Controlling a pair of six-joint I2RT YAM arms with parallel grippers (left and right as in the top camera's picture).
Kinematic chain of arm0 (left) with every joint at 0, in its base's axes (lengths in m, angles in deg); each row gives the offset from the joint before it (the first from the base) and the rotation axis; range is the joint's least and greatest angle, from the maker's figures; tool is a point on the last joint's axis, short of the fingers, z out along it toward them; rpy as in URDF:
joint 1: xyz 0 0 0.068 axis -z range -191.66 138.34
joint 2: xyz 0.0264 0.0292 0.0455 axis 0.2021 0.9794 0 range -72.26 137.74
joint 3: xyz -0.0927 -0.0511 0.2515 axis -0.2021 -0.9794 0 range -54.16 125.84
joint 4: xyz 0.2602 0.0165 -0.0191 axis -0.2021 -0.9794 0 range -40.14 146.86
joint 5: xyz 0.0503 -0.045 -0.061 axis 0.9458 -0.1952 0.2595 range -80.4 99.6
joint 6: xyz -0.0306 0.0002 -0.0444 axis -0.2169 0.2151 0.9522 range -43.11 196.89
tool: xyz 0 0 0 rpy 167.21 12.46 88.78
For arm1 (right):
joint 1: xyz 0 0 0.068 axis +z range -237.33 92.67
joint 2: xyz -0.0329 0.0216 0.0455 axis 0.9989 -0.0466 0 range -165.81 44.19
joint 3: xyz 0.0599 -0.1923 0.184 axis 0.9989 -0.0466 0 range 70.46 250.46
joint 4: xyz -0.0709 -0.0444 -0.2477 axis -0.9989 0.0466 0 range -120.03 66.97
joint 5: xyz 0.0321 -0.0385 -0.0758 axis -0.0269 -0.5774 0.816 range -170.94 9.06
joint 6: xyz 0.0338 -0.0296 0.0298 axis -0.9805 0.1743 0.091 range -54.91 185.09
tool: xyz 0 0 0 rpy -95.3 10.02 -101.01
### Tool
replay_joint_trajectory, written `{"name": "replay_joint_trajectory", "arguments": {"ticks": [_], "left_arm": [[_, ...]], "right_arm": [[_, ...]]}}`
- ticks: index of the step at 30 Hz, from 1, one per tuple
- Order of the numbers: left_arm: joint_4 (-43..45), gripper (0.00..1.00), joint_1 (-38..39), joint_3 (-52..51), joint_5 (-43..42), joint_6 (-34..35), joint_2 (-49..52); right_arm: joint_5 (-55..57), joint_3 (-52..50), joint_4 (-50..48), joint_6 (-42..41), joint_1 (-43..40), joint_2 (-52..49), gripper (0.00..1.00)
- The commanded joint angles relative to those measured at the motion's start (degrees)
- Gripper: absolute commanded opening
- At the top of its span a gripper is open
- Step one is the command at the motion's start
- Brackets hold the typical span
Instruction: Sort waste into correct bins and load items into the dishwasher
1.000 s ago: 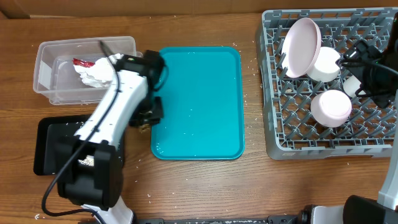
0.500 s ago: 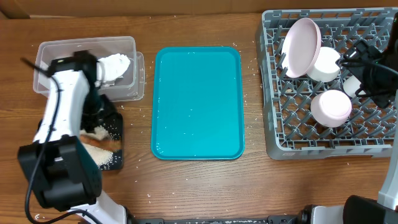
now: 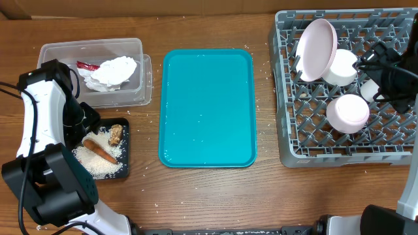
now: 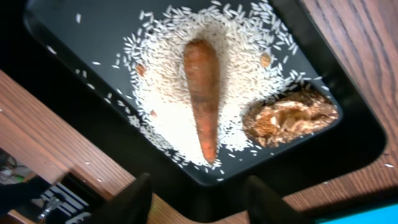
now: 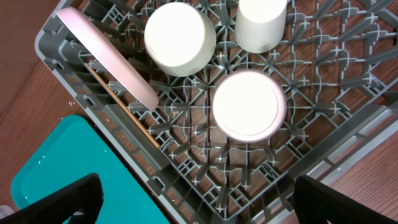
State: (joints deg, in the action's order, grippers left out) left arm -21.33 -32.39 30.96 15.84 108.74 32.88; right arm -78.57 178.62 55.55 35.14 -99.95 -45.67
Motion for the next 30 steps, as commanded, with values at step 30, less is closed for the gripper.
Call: {"name": "replay_joint_trajectory", "arguments": {"ticks": [30], "left_arm": [[-5.11,0.57,12.41,-10.36,-21.4,-5.9,-49.59]], "right_arm": [[0.57,0.55,-0.15,-0.09,0.0,0.26,1.0]]}}
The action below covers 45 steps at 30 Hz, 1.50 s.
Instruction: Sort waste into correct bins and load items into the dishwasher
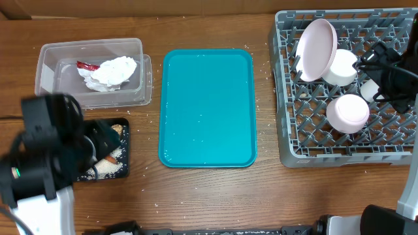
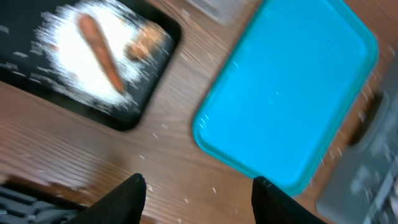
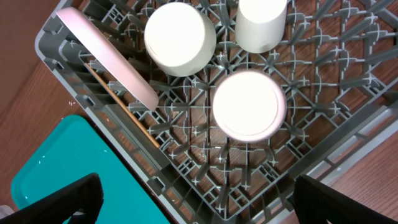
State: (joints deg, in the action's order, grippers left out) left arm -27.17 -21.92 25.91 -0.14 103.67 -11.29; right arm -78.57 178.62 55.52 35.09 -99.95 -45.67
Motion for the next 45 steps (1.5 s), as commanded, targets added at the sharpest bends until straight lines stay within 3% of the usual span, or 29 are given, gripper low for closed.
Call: {"name": "replay_joint_trajectory", "arguments": {"ticks": [1,7,8,10,11,25,29,35,43,45], "left_arm": [[1.18,0.57,2.43,-7.37,-5.62,-0.42,-7.54],[3.93,0.6,2.8,-19.02,-5.31,0.55,-20.81],[3.76,0.67,2.8,-19.78,-5.33,0.72,-21.97],[3.32,0.98,2.8,-20.68,-5.33,0.72,-23.61],[2.91,1.0,2.8,-20.74,-5.33,0.7,-23.93],[0.61,1.0,2.8,-20.74,-4.66,-0.09,-23.91],[0.46,1.0,2.8,-20.74,-4.74,-4.07,-23.91],[0.46,1.0,5.97,-20.83,-5.35,-15.96,-23.91],[7.23,1.0,9.97,-22.36,-6.67,-18.58,-25.07],[10.23,1.0,9.97,-24.2,-9.66,-22.16,-26.18]], "right_arm": [[0.57,0.55,-0.13,-0.04,0.0,0.26,1.0],[0.57,0.55,-0.13,-0.04,0.0,0.26,1.0],[0.57,0.55,-0.13,-0.04,0.02,0.26,1.0],[0.57,0.55,-0.13,-0.04,0.0,0.26,1.0],[0.57,0.55,-0.13,-0.04,0.02,0.26,1.0],[0.57,0.55,-0.33,-0.04,0.02,0.26,1.0],[0.57,0.55,-0.35,-0.04,0.0,0.26,1.0],[0.57,0.55,-0.33,-0.04,0.02,0.26,1.0],[0.57,0.55,-0.33,-0.04,0.02,0.26,1.0],[0.57,0.55,-0.33,-0.04,0.02,0.26,1.0]]}}
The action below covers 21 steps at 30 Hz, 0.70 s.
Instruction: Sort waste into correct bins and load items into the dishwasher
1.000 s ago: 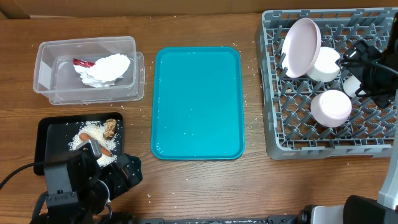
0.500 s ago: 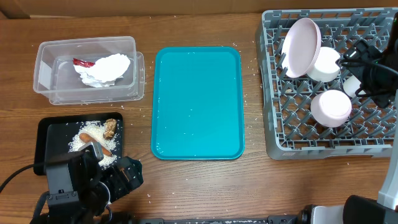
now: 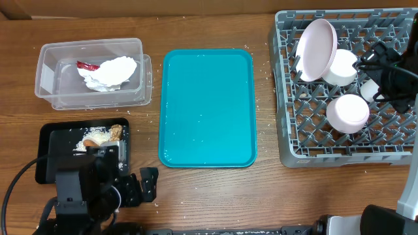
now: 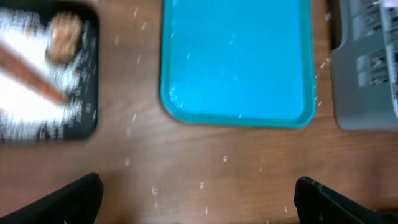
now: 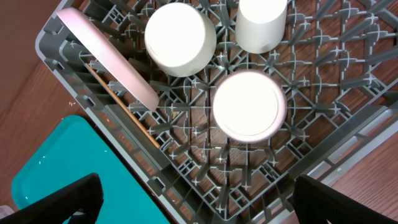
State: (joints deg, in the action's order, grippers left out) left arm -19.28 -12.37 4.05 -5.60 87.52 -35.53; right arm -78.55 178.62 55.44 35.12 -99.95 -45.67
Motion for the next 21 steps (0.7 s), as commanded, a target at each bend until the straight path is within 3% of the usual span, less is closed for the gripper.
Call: {"name": "replay_joint_trajectory", "arguments": {"ticks": [1,6,21], "left_arm": [[4.22,1.0,0.42,-3.69,-6.05,-8.74,-2.71],[16.83,1.0,0.42,-13.86,-13.18,-17.2,-7.61],[49.77,1.0,0.42,-41.35,-16.35,-16.85,-19.28]], "right_arm": [[0.55,0.55,-0.24,-0.07,0.02,0.26,1.0],[0.55,0.55,-0.24,-0.07,0.02,0.26,1.0],[0.55,0.55,-0.24,-0.07,0.0,0.26,1.0]]}}
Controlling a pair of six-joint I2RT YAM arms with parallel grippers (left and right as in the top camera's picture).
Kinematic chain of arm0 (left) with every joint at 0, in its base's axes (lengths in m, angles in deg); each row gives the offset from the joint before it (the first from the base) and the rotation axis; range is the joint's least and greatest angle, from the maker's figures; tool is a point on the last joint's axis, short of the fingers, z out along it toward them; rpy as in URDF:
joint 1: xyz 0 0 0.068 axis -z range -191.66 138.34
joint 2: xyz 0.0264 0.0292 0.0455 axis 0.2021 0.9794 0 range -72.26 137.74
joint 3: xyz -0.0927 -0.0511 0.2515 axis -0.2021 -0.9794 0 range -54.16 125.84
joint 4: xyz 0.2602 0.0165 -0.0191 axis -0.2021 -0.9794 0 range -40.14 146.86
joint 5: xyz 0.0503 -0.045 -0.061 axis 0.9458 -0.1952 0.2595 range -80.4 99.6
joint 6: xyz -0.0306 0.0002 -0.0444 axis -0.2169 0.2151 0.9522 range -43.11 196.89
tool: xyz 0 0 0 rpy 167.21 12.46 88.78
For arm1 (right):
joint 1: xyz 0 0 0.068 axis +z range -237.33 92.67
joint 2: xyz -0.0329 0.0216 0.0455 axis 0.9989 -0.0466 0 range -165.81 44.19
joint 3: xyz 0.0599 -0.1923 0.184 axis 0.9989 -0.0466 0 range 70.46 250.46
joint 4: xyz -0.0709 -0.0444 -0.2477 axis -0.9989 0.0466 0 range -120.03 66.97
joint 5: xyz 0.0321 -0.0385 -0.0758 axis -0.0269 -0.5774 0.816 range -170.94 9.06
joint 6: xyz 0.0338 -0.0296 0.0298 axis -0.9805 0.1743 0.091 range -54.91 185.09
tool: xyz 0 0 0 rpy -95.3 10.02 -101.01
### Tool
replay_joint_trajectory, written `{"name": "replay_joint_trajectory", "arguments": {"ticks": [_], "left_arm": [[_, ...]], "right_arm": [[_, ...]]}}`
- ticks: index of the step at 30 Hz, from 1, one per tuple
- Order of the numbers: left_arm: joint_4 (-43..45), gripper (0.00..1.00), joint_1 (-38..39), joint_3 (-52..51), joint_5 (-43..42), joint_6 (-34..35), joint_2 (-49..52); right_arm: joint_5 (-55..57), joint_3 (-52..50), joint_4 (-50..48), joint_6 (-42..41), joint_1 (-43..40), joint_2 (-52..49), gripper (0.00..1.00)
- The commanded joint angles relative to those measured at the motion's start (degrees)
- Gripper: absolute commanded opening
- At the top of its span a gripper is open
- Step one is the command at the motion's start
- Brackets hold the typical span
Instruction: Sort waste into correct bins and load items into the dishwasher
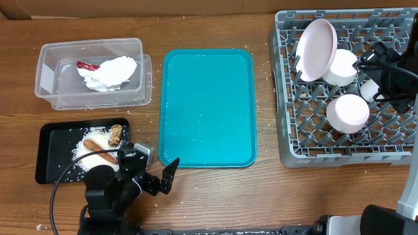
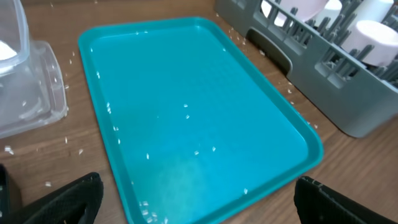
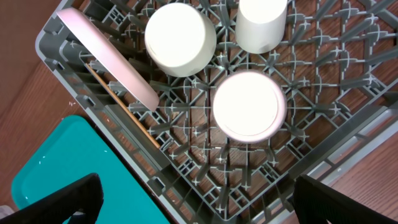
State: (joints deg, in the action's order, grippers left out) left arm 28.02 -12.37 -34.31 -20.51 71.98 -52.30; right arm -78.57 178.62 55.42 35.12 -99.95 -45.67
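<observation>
My left gripper (image 2: 198, 210) is open and empty, low at the table's front, facing the near end of the bare teal tray (image 2: 199, 118); overhead it sits at the tray's front-left corner (image 1: 163, 181). The black tray (image 1: 55, 140) holds rice, a carrot (image 1: 99, 150) and a brown food lump. A clear bin (image 1: 49, 62) holds crumpled white paper. The grey dish rack (image 3: 186, 149) carries a pink plate (image 3: 106, 59), two white cups (image 3: 180, 38) and a pink bowl (image 3: 249, 106). My right gripper (image 3: 193, 199) hangs open over the rack.
Rice grains lie scattered on the wood around the teal tray (image 1: 208, 108) and inside it. The rack (image 1: 287, 98) fills the right side, with the right arm (image 1: 392, 75) above its far right. The left arm's base occupies the front-left edge.
My left gripper has moved right along the table's front and tipped down low; its camera faces across the teal tray instead of down onto it. The right arm has not moved.
First my left gripper hung partly open close over the carrot and rice in the black tray. Then it was higher, toward the teal tray. Later it was wide open near the front edge, and now low by the tray's corner. The right gripper stayed open above the rack.
</observation>
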Motion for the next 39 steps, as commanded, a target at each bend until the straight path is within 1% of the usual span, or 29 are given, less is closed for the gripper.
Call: {"name": "replay_joint_trajectory", "arguments": {"ticks": [1,5,11,16,20,23,25,30,32,39], "left_arm": [[3.82,1.0,0.42,-4.04,-1.4,-1.31,-3.54],[7.85,1.0,0.42,-6.47,-0.7,-1.33,-6.8],[13.35,1.0,0.42,-8.02,2.47,-1.33,-10.34],[24.55,1.0,0.42,-12.33,2.62,-1.25,-13.33],[29.66,1.0,0.37,-17.11,2.73,1.38,-16.92],[30.36,1.0,0.37,-19.69,3.78,3.74,-18.84],[28.15,1.0,0.37,-19.58,5.25,3.8,-19.85],[27.85,1.0,0.37,-19.58,8.31,3.61,-19.78],[26.27,1.0,0.37,-19.58,9.25,3.61,-19.78],[26.1,1.0,0.35,-19.58,9.75,3.61,-19.78]], "right_arm": [[0.57,0.55,-0.22,-0.07,0.0,0.26,1.0],[0.57,0.55,-0.22,-0.07,0.02,0.26,1.0],[0.57,0.55,-0.22,-0.07,0.0,0.26,1.0],[0.57,0.55,-0.22,-0.07,0.02,0.26,1.0],[0.57,0.55,-0.22,-0.07,0.0,0.26,1.0],[0.57,0.55,-0.24,-0.07,0.0,0.26,1.0],[0.57,0.55,-0.22,-0.07,0.02,0.26,1.0],[0.57,0.55,-0.22,-0.07,0.02,0.26,1.0],[0.57,0.55,-0.22,-0.07,0.02,0.26,1.0],[0.57,0.55,-0.22,-0.07,0.02,0.26,1.0]]}}
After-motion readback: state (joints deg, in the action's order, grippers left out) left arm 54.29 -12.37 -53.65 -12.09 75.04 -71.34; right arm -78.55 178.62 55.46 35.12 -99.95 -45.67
